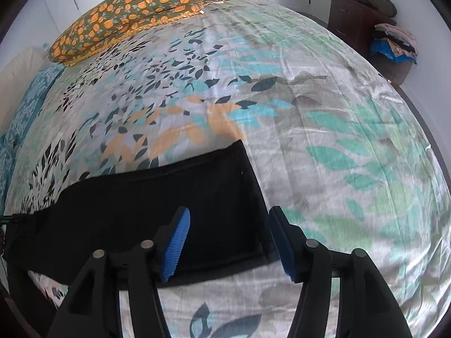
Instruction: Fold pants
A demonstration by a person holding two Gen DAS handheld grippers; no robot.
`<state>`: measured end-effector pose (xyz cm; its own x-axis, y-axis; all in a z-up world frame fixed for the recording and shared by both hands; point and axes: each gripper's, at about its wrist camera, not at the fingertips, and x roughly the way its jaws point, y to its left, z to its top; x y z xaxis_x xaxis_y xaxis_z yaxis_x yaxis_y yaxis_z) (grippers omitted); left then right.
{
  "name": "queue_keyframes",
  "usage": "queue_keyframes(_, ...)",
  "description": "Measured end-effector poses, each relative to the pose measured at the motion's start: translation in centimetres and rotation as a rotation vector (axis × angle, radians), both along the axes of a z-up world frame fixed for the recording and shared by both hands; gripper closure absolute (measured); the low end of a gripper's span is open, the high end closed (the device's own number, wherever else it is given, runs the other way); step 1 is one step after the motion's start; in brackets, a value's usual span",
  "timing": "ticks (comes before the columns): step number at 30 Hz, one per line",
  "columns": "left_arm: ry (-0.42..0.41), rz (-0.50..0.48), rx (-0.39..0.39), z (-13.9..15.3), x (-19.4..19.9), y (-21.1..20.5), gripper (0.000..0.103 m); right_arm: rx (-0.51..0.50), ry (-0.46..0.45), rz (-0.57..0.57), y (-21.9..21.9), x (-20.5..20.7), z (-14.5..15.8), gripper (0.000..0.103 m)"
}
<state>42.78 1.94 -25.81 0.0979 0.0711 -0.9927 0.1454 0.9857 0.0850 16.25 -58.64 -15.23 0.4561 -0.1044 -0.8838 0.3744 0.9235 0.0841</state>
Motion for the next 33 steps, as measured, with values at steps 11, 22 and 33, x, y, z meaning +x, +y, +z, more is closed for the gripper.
queue_keyframes(11, -0.177, 0.142, 0.019, 2.3, 0.0, 1.2, 0.095, 0.115, 0.016, -0.053, -1.8, 0.3, -2.6, 0.042)
queue_keyframes(22, -0.240, 0.148, 0.070, 2.3, 0.6, 0.6, 0.095, 0.069, 0.206, 0.148, 1.0, 5.9, -3.8, 0.097)
queue_keyframes(33, -0.300, 0.026, 0.160, 1.4, -0.6, -0.7, 0.085, -0.471, 0.238, 0.236, 5.8, 13.4, -3.9, 0.094)
